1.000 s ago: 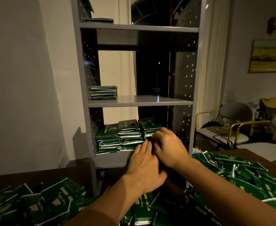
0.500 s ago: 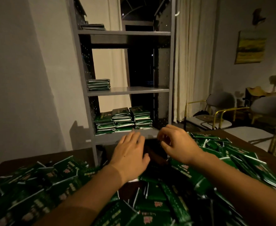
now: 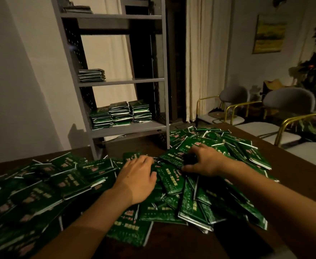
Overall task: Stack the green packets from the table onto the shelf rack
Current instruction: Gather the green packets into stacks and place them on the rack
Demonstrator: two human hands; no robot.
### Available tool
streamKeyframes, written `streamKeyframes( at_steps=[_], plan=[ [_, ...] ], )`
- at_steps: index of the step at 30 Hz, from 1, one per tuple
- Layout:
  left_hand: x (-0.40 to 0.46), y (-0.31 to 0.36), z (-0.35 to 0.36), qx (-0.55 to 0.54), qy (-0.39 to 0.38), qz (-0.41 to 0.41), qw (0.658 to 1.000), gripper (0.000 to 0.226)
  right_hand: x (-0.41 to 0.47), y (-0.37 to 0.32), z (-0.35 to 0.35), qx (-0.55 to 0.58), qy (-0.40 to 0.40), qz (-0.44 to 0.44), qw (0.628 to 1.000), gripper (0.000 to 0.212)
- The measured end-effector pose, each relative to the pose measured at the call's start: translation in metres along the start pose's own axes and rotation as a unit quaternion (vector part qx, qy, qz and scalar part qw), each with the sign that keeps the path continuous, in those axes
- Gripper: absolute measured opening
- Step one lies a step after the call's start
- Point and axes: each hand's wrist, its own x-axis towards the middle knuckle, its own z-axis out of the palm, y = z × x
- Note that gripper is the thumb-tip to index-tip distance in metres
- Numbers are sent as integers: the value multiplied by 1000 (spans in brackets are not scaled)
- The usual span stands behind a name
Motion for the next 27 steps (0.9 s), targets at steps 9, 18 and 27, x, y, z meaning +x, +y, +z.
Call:
streamKeyframes(
  at_steps=[9,18,27],
  plan=[
    [-1,11,32,20,-46,14,999,84,10,-10,25,-47,43,-59,996,68],
    [-1,-4,34,-25,19,-94,995,47,-15,-38,25,-57,7,-79,995,79],
    [-7,-36,32,-150,76,-133,977,38,2,-73,36,-25,-1,-1,1000,62]
  ],
)
